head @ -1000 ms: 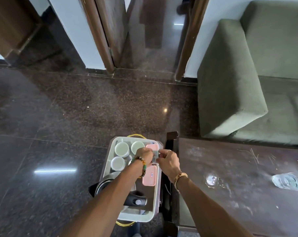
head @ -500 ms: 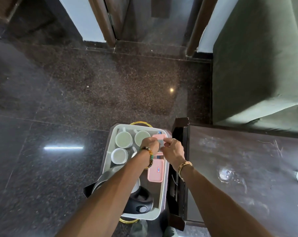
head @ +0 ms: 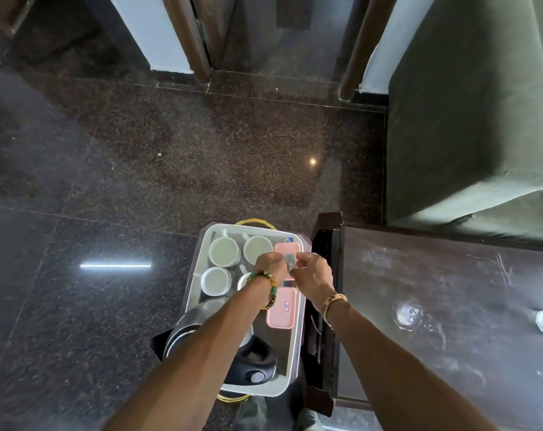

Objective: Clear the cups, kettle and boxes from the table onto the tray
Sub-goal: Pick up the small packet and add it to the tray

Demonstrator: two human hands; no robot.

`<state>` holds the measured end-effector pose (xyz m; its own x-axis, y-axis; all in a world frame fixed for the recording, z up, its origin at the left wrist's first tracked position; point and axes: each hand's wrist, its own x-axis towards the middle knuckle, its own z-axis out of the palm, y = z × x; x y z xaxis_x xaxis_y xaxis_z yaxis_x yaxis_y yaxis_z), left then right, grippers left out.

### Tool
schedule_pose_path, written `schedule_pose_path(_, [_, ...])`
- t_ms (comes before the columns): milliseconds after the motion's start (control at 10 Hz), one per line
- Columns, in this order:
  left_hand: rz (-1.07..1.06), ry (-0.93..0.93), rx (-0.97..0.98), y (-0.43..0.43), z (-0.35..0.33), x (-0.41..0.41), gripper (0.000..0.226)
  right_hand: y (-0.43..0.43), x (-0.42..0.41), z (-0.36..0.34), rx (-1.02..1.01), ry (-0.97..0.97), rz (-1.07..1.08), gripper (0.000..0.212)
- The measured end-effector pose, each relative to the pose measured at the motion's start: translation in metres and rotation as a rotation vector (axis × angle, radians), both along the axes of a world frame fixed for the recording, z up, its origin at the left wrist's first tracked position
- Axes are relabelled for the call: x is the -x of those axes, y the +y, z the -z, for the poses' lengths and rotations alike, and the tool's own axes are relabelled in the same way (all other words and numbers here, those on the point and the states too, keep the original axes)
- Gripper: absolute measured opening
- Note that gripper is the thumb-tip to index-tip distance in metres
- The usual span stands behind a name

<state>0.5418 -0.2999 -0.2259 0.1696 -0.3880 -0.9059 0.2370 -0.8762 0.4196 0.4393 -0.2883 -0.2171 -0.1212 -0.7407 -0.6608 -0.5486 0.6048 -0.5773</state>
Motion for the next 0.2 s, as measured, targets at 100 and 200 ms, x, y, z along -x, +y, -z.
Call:
schedule_pose_path(100, [0.141,-0.097,0.034,0.006,-0.004,-0.005,0.034,0.005,0.009,-0.012,0.029,0.009,-0.029,0.021])
schedule_pose_path(200, [0.203,-0.142,0.056,0.011,-0.022,-0.007,0.027,0.011,0.02,-0.031,0.033,0.02,-0.026,0.026])
